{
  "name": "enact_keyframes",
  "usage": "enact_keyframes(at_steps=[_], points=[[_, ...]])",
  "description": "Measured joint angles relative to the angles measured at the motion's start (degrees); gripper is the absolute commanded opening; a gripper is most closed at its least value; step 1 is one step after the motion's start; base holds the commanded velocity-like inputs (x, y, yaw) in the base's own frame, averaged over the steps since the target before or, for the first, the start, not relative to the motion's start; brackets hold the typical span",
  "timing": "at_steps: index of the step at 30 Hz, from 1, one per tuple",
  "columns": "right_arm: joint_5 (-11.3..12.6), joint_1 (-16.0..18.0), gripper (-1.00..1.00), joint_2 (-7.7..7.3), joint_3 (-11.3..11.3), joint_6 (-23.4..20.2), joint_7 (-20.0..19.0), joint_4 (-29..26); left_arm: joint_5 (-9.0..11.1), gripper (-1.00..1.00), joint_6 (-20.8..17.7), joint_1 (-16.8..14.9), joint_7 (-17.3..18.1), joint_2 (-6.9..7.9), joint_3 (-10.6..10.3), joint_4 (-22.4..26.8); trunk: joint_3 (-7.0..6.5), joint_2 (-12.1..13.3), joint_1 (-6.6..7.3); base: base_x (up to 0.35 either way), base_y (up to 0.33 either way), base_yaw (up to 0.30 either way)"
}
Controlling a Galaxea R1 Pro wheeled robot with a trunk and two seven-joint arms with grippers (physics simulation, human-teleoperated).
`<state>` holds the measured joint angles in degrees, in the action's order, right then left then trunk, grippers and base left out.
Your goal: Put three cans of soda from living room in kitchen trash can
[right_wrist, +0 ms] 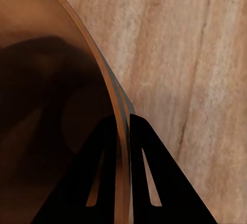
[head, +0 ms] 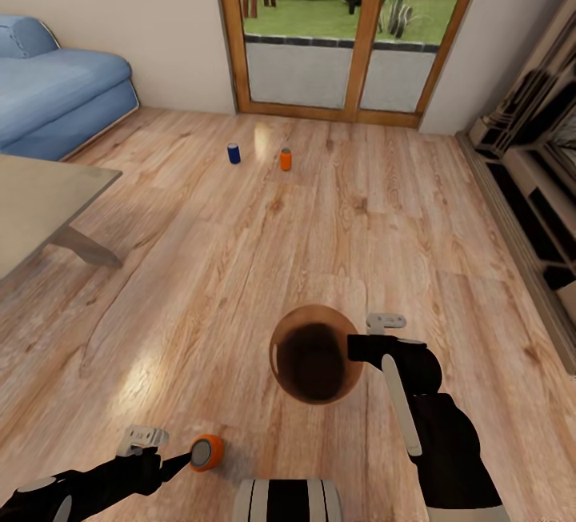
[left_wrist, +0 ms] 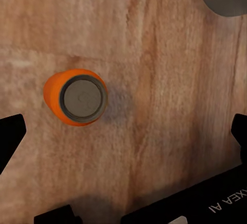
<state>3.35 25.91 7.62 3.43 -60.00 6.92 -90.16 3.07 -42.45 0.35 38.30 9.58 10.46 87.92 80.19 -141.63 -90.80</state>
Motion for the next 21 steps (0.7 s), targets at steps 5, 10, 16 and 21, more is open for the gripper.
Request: enact_keyframes(at_steps=[5, 10, 16, 21], points=[[-0.21, 0.00, -1.00, -0.06, -0.01, 0.00, -0.06, 0.00, 0.00, 1.00, 0.00, 0.00, 0.02, 0.00, 0.00, -0.02, 0.34, 0.00, 0.00, 0.000, 0.000, -0.148], [-0.21, 0.00, -1.00, -0.06, -0.01, 0.00, -0.06, 0.00, 0.00, 1.00, 0.00, 0.00, 0.02, 0.00, 0.00, -0.03, 0.70, 0.00, 0.00, 0.000, 0.000, -0.127], [-0.34, 0.00, -1.00, -0.07, -0.01, 0.00, 0.01, 0.00, 0.01, 1.00, 0.00, 0.00, 0.02, 0.00, 0.00, -0.02, 0.88, 0.00, 0.00, 0.000, 0.000, -0.026], [-0.10, 0.00, -1.00, -0.07, 0.00, 0.00, 0.03, 0.00, 0.01, 1.00, 0.00, 0.00, 0.07, 0.00, 0.00, -0.03, 0.89, 0.00, 0.00, 0.000, 0.000, -0.001]])
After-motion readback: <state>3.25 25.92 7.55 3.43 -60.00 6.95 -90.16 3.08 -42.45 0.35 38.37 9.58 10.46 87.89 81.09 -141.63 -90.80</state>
